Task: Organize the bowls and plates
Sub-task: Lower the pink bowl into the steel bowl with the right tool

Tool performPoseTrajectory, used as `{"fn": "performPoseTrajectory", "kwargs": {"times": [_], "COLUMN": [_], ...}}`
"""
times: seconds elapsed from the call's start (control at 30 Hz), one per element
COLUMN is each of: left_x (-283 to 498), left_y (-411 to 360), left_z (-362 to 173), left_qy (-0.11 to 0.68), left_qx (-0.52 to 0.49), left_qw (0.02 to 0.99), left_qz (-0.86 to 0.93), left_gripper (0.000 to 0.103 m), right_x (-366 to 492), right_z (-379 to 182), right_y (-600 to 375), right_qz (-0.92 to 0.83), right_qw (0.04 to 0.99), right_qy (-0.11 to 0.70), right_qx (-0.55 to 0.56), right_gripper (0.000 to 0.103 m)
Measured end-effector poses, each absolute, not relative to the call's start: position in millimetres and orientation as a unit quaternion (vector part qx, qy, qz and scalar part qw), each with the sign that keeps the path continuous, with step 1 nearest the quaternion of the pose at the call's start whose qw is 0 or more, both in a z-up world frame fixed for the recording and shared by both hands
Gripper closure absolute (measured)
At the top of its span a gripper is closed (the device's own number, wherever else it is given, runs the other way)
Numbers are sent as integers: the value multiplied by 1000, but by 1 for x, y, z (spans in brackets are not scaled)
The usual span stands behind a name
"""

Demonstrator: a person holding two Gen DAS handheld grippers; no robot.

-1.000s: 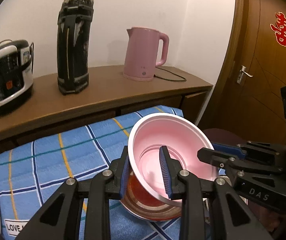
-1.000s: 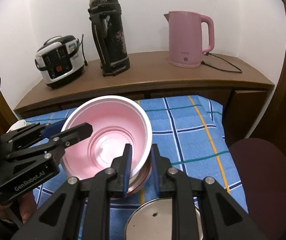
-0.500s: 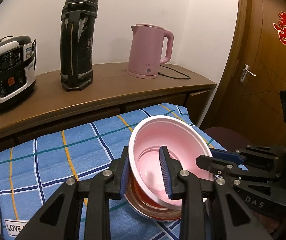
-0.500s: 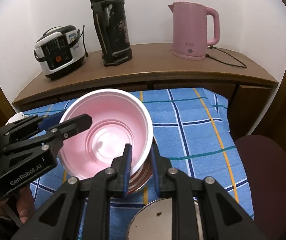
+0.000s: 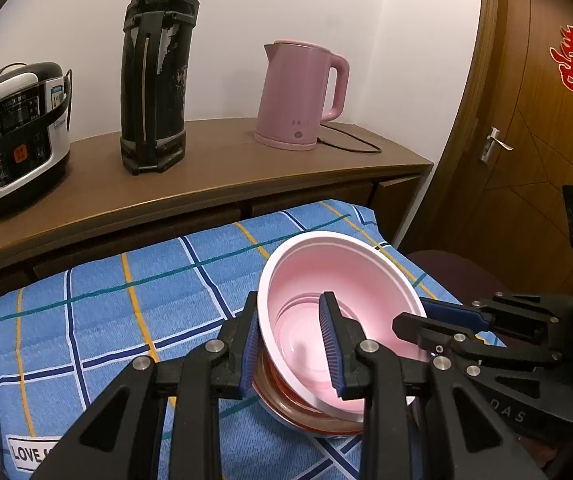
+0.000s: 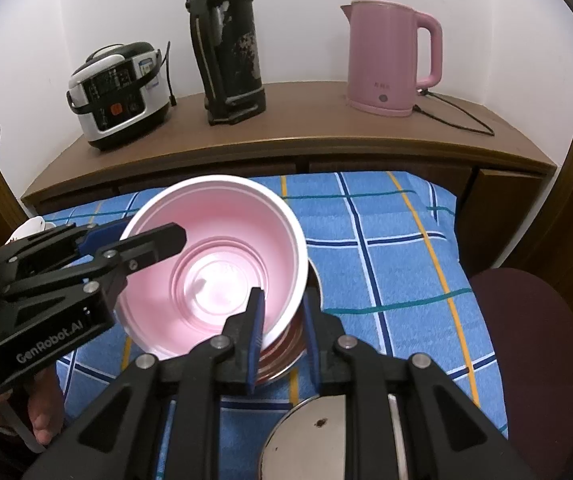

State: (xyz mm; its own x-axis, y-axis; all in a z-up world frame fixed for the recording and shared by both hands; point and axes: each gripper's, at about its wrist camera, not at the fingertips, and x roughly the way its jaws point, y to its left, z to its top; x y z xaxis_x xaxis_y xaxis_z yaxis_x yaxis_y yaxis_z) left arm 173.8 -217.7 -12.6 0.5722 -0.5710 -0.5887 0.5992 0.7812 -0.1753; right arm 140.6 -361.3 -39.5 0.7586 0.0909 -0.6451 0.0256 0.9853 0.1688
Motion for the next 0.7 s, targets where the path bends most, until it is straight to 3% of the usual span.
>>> {"fn": "performPoseTrajectory", "kwargs": {"times": [0.7], "left_x": [181], "left_y": [-216], "left_z": [-16], "left_qy": [345], "left_qx": [13], "left_qw": [875], "left_qz": [-339], "left_gripper": [72], "right_x": [141], "right_z": [-44], "right_y": [-362], "right_qz": [25], "right_qw": [930], "right_qy": [356], "right_qx": [85], "right_gripper": [82]}}
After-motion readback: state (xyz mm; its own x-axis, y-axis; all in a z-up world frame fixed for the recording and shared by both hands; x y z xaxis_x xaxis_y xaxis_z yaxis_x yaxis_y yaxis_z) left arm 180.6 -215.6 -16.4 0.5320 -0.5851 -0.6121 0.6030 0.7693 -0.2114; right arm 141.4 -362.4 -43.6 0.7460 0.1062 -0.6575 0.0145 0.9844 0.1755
